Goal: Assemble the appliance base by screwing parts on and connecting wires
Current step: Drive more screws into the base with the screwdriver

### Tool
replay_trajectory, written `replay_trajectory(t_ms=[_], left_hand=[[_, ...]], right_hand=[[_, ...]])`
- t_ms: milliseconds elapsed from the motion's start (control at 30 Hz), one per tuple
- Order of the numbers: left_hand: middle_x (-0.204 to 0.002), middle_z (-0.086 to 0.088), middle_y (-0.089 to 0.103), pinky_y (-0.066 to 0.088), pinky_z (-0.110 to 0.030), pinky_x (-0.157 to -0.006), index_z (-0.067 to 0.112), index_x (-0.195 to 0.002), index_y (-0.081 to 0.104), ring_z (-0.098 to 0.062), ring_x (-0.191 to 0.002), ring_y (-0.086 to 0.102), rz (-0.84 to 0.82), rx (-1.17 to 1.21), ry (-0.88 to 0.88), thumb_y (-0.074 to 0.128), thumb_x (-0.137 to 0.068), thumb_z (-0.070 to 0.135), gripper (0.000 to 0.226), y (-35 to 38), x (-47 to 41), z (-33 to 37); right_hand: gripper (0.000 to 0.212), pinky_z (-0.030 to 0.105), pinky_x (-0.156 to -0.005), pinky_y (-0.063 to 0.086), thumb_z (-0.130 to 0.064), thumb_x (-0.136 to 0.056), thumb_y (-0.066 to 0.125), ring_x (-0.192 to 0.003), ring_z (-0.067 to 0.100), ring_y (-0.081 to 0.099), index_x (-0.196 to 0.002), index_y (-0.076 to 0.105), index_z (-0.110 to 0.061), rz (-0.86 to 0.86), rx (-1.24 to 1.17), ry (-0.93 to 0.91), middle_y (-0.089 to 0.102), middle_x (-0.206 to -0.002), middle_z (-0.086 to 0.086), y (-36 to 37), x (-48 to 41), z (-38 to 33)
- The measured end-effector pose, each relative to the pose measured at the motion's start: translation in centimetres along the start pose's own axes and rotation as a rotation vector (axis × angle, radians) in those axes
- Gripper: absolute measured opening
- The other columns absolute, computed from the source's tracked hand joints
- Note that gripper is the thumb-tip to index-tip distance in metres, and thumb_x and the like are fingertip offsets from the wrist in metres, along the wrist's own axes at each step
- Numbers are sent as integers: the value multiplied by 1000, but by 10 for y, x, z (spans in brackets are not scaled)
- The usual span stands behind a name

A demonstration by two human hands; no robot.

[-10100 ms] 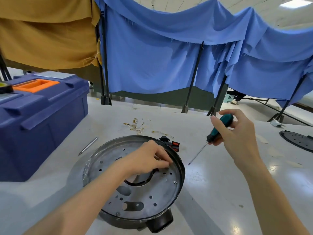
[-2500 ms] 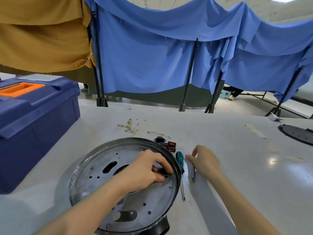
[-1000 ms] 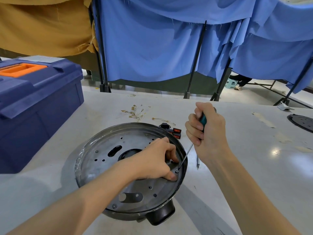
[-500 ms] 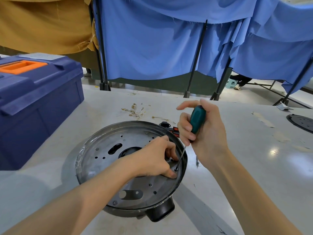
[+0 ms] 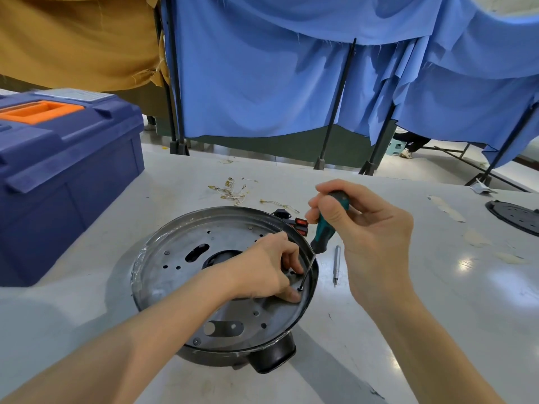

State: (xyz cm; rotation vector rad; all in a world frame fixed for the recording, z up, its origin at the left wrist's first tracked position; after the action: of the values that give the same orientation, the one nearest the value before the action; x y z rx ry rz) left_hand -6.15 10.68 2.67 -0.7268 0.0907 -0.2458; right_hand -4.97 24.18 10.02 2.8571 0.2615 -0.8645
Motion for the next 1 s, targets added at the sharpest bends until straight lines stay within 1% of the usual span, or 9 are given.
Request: replay_trajectory(t_ms=[100, 167, 233, 333, 467, 667, 733, 867, 1000], left_hand=[[-99, 1, 49, 51, -38, -86, 21, -78, 59, -26, -96, 56, -9, 3, -5, 89, -64, 15, 33, 0, 1, 0], [-99, 2, 48, 50, -39, -87, 21, -78, 59, -25, -96, 56, -11, -3, -6, 89, -64, 15, 34, 1, 0, 0], [-99, 3, 48, 51, -39, -87, 23, -75, 57, -26, -97, 56, -8, -2, -12, 89, -64, 14, 35, 0, 0, 0], [-100, 2, 49, 52, -39, -85, 23, -78, 58, -25, -97, 57, -8, -14, -17, 88, -65, 17, 34, 0, 0, 0], [-99, 2, 49, 52, -41, -87, 23, -80, 59, -22, -95, 56, -2, -21, -13, 88, -66, 19, 32, 0, 1, 0], [-101, -2, 53, 51, -45, -86, 19, -83, 61, -25, -94, 58, 0, -27, -23, 88, -65, 19, 32, 1, 0, 0], [-102, -5, 54, 52, -46, -86, 16, -84, 62, -27, -95, 59, 3, -21, -20, 88, -65, 17, 32, 1, -1, -1], [-103, -1, 52, 50, -45, -90, 16, -89, 64, -24, -95, 58, -3, -22, -20, 88, -66, 19, 34, 2, -2, -3], [-101, 6, 50, 49, -31, -82, 25, -81, 61, -15, -91, 54, -6, -16, 7, 89, -64, 22, 33, 1, -2, -6]], right_hand=[[30, 20, -70, 56, -32, -76, 64, -71, 16, 72, -96, 72, -11, -34, 107, -4, 73, -79, 5, 0, -3, -7], [31, 19, -72, 56, -34, -83, 59, -79, 14, 73, -102, 72, -14, -125, 220, 10, 74, -83, 1, -5, -6, -11], [30, 15, -77, 53, -31, -86, 58, -90, 10, 71, -113, 69, -23, -259, 323, 27, 75, -91, -5, -9, -7, -14], [45, 18, -80, 56, -38, -82, 60, -96, 14, 70, -127, 57, -41, -359, 412, -29, 72, -97, -2, -18, -7, -19], [29, 15, -74, 56, -41, -80, 61, -97, 12, 67, -107, 67, -34, -371, 480, -102, 68, -96, -15, -17, -9, -22], [26, 11, -60, 53, -47, -74, 69, -83, 10, 62, -89, 64, -27, -237, 602, -186, 64, -80, -12, -15, -10, -22], [27, 15, -56, 55, -46, -75, 70, -77, 13, 61, -84, 63, -21, -169, 630, -228, 60, -74, -12, -15, -7, -22], [34, 40, -46, 52, -33, -84, 72, -57, 28, 57, -74, 53, -6, -31, 724, -269, 52, -62, 3, -21, -4, -16], [34, 35, -51, 47, -26, -91, 60, -53, 23, 51, -66, 50, -6, 6, 840, -287, 45, -52, 2, -28, -7, -4]])
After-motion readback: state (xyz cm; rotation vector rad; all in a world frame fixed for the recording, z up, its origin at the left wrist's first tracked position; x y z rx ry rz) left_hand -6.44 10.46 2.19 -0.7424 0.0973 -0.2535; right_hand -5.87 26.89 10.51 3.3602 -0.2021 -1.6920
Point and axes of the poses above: each hand's wrist, its own x-axis away from the middle knuckle, its own y-axis out of the palm, z = x × y, the point moved 4 cm from there along -x, towards the middle knuckle
